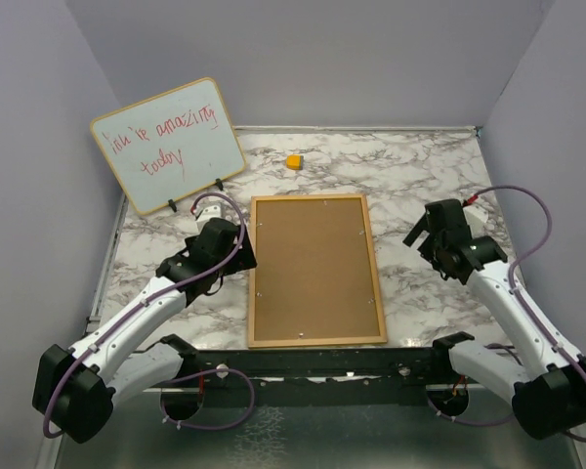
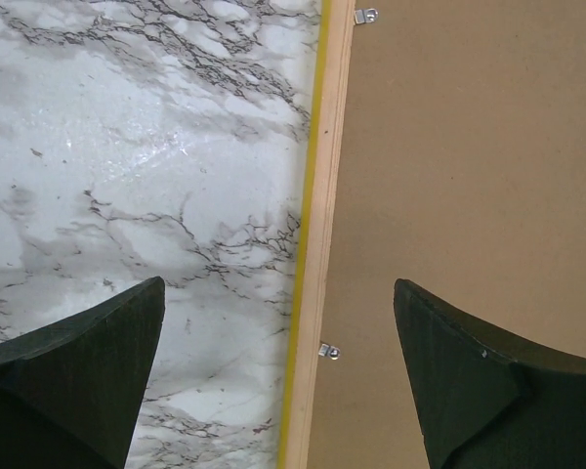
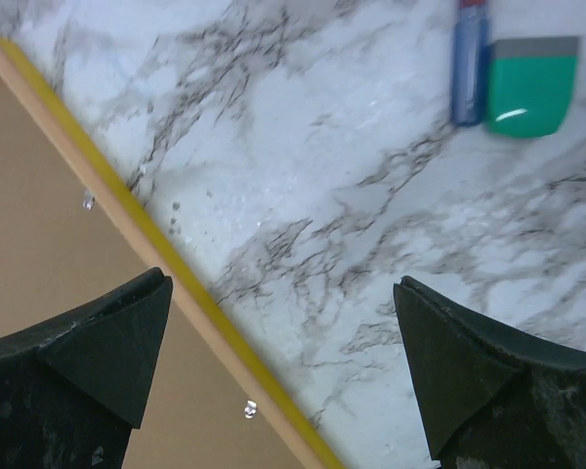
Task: Take the photo out of the frame
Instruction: Move the screwdriver to the center of the board.
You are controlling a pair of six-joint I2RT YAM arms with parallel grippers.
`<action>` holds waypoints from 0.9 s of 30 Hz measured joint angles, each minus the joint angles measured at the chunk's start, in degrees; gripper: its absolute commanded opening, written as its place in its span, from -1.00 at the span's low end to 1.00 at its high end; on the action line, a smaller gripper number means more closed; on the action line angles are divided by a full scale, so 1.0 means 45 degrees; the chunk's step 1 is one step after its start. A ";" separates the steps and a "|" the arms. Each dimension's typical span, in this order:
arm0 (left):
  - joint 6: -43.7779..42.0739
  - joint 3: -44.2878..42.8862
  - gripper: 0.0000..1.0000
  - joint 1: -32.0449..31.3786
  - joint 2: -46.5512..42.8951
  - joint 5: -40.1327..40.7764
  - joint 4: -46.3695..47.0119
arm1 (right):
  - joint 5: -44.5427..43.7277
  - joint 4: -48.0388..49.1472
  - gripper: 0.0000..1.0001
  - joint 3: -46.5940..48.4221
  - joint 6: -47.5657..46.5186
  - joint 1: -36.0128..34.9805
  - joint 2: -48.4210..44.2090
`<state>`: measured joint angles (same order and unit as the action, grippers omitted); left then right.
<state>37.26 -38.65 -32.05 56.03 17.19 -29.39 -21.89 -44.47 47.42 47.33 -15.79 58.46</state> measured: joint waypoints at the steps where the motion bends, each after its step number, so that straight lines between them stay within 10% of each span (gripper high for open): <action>1: -0.0063 0.0000 0.98 0.0000 -0.0034 0.0068 0.0005 | -0.0505 -0.0272 1.00 0.0151 0.0151 0.0000 -0.0219; 13: -0.0350 0.0000 0.98 0.0000 0.0049 0.0641 -0.0015 | -0.3084 -0.1122 0.74 0.0311 0.0418 0.0301 -0.2011; 27: -0.0976 -0.0010 0.98 0.0000 0.0393 0.0845 -0.0034 | 0.3735 0.0651 0.65 0.3215 -0.2890 0.7698 0.3842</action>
<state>32.86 -38.70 -32.05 57.80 20.99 -29.54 -5.08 -41.54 61.89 34.33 18.85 75.75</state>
